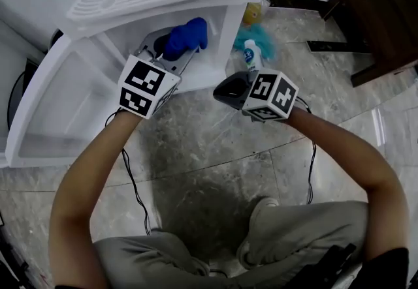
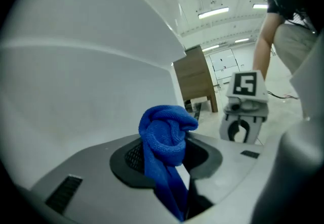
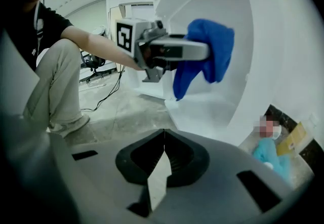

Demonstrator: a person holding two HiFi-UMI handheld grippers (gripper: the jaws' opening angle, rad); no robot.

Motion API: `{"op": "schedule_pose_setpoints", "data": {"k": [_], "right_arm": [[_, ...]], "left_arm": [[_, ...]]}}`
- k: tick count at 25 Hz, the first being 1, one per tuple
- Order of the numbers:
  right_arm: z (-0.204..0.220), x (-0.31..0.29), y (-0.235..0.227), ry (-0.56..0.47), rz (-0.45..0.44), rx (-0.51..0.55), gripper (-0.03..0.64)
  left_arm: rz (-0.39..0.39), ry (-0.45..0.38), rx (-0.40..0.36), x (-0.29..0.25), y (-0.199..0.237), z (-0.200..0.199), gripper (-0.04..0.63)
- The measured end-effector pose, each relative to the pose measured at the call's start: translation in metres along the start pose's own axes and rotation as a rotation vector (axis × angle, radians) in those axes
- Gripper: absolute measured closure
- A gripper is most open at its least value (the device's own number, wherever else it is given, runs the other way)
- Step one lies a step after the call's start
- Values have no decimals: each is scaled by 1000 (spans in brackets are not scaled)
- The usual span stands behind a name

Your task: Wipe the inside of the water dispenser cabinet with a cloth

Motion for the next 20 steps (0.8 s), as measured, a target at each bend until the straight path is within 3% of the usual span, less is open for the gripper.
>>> {"op": "schedule_pose_setpoints", "data": {"k": [4, 9, 12, 20], "right_arm": [[-16, -8, -15, -10, 46, 45, 618], [-40, -18, -22, -35, 49, 67, 618], [-53, -24, -19, -36, 36, 94, 618], [-64, -34, -8, 5, -7, 140, 618]], "left_arm": [[26, 139, -49, 34, 4, 26, 459], [9, 281, 7, 69, 13, 57, 459], [25, 367, 2, 82, 8, 78, 459], [98, 454, -67, 87, -4, 108, 459]]}}
Point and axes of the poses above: the fingertips, and each gripper's own axes: x backward along the fingers, y to its left, z out of its underside, the point moved 10 cm from there along x, backward along the fingers, and after that the axes turned 15 degrees about x, right-handed, at the moved point
